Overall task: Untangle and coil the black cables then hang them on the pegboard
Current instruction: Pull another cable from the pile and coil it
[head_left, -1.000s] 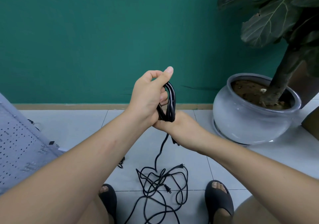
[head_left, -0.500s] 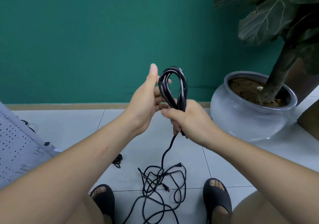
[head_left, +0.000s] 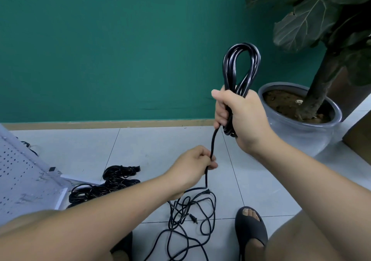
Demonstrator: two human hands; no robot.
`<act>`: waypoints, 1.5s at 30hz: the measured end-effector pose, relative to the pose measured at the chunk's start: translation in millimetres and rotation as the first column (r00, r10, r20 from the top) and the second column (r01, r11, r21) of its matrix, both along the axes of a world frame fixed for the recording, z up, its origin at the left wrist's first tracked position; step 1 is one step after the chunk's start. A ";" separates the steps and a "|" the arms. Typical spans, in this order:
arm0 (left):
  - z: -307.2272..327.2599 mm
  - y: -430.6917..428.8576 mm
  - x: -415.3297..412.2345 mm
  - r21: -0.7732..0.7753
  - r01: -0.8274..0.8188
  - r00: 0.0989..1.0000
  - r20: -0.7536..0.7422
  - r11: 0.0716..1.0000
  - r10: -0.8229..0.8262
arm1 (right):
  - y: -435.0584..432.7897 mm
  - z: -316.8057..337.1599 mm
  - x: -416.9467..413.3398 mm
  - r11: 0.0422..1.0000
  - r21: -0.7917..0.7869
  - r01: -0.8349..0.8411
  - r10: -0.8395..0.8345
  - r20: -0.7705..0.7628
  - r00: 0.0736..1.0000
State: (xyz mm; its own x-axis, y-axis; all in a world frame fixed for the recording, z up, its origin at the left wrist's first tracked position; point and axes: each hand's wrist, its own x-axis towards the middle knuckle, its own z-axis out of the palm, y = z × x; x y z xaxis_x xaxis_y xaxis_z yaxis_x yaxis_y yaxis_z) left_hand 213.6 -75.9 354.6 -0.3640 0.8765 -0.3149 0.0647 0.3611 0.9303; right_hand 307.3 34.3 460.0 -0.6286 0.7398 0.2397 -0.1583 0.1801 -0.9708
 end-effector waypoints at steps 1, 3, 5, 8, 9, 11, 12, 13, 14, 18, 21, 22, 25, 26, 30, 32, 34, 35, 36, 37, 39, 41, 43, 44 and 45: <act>-4.3 -0.9 4.3 -0.016 0.012 1.000 0.004 1.000 -0.011 | -1.7 1.1 -0.7 1.000 -0.007 0.013 -0.013 -0.023 1.000; -11.5 -3.3 13.3 -0.048 0.044 0.999 0.007 0.998 -0.043 | -5.0 2.9 -1.5 0.998 -0.015 0.055 -0.056 -0.063 0.996; -14.1 -6.6 22.6 -0.073 0.096 0.995 0.016 0.993 -0.095 | -7.2 3.0 -2.6 0.993 0.005 0.118 -0.117 -0.096 0.988; -8.9 -10.4 32.0 -0.107 0.235 0.967 -0.071 0.966 -0.243 | -11.3 -0.3 -6.9 0.972 0.103 0.212 -0.204 -0.080 0.976; -5.3 -11.2 32.8 -0.135 0.286 0.945 -0.123 0.949 -0.303 | -12.4 -2.2 -8.5 0.961 0.150 0.234 -0.226 -0.066 0.972; 7.2 -12.9 32.1 -0.215 0.361 0.881 -0.240 0.907 -0.408 | -13.9 -5.5 -10.8 0.932 0.254 0.257 -0.260 -0.021 0.965; 14.0 -13.9 30.4 -0.256 0.385 0.844 -0.291 0.887 -0.450 | -13.4 -7.2 -11.0 0.911 0.324 0.256 -0.273 0.009 0.962; 21.8 -15.2 28.7 -0.296 0.402 0.795 -0.357 0.866 -0.491 | -12.1 -9.3 -11.3 0.879 0.410 0.243 -0.287 0.048 0.957; 28.5 -16.3 26.4 -0.336 0.410 0.727 -0.441 0.848 -0.526 | -9.8 -11.6 -11.9 0.839 0.499 0.217 -0.301 0.095 0.949; 49.4 -24.0 20.7 -0.312 0.384 0.604 -0.628 0.869 -0.492 | 9.0 -22.6 -17.4 0.704 0.704 0.090 -0.384 0.272 0.882; 66.6 -28.6 14.4 -0.250 0.370 0.581 -0.689 0.895 -0.433 | 21.9 -25.4 -19.1 0.693 0.721 0.019 -0.429 0.391 0.814; 73.2 -30.5 9.4 -0.243 0.365 0.578 -0.697 0.899 -0.424 | 24.9 -26.1 -18.7 0.704 0.710 0.000 -0.428 0.424 0.798; 88.0 -37.9 -13.9 -0.304 0.359 0.571 -0.676 0.882 -0.465 | 34.2 -28.7 -15.5 0.711 0.701 -0.063 -0.425 0.499 0.755; 91.7 -40.4 -23.4 -0.345 0.355 0.559 -0.666 0.869 -0.493 | 38.6 -29.5 -14.5 0.708 0.703 -0.070 -0.439 0.515 0.737; 104.9 -44.9 -55.6 -0.391 0.318 0.587 -0.635 0.864 -0.503 | 60.8 -29.0 -9.0 0.736 0.677 -0.028 -0.484 0.554 0.678; 108.6 -45.3 -61.6 -0.299 0.316 0.642 -0.632 0.901 -0.435 | 68.4 -31.7 -7.8 0.784 0.620 0.003 -0.460 0.579 0.673; 107.7 -45.6 -59.7 -0.240 0.319 0.659 -0.639 0.917 -0.397 | 71.0 -36.9 -9.4 0.840 0.542 0.026 -0.407 0.598 0.690; 105.9 -45.1 -57.4 -0.207 0.325 0.657 -0.652 0.923 -0.377 | 69.8 -39.0 -10.8 0.860 0.509 0.033 -0.382 0.599 0.704; 104.2 -43.5 -55.3 -0.154 0.328 0.654 -0.674 0.932 -0.342 | 66.9 -40.2 -12.4 0.872 0.487 0.038 -0.364 0.595 0.717; 103.4 -41.2 -54.4 -0.081 0.326 0.654 -0.700 0.942 -0.286 | 61.9 -39.5 -14.0 0.883 0.467 0.042 -0.347 0.590 0.729; 104.6 -36.7 -54.8 0.101 0.284 0.671 -0.731 0.953 -0.122 | 46.8 -35.2 -17.8 0.907 0.418 0.040 -0.301 0.579 0.758; 108.3 -32.7 -57.4 0.265 0.190 0.700 -0.712 0.945 0.059 | 30.0 -31.1 -21.2 0.946 0.324 0.001 -0.193 0.562 0.804; 112.0 -29.1 -60.6 0.374 0.072 0.737 -0.645 0.925 0.203 | 14.2 -27.5 -22.6 0.988 0.142 -0.062 -0.017 0.501 0.865; 113.1 -27.7 -61.9 0.413 0.017 0.755 -0.602 0.911 0.258 | 7.4 -25.6 -22.1 0.995 0.022 -0.102 0.080 0.456 0.886; 113.5 -26.5 -63.3 0.445 -0.027 0.773 -0.558 0.895 0.300 | 1.6 -23.6 -20.8 0.984 -0.092 -0.151 0.176 0.413 0.894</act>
State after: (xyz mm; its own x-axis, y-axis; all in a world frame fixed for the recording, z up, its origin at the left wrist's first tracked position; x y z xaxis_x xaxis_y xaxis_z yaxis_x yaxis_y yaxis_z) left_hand 150.3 -102.3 468.1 -0.5044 0.7790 0.3725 0.6298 0.0367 0.7759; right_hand 286.5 35.9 436.4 -0.7750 0.6222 -0.1102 0.2416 0.1306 -0.9616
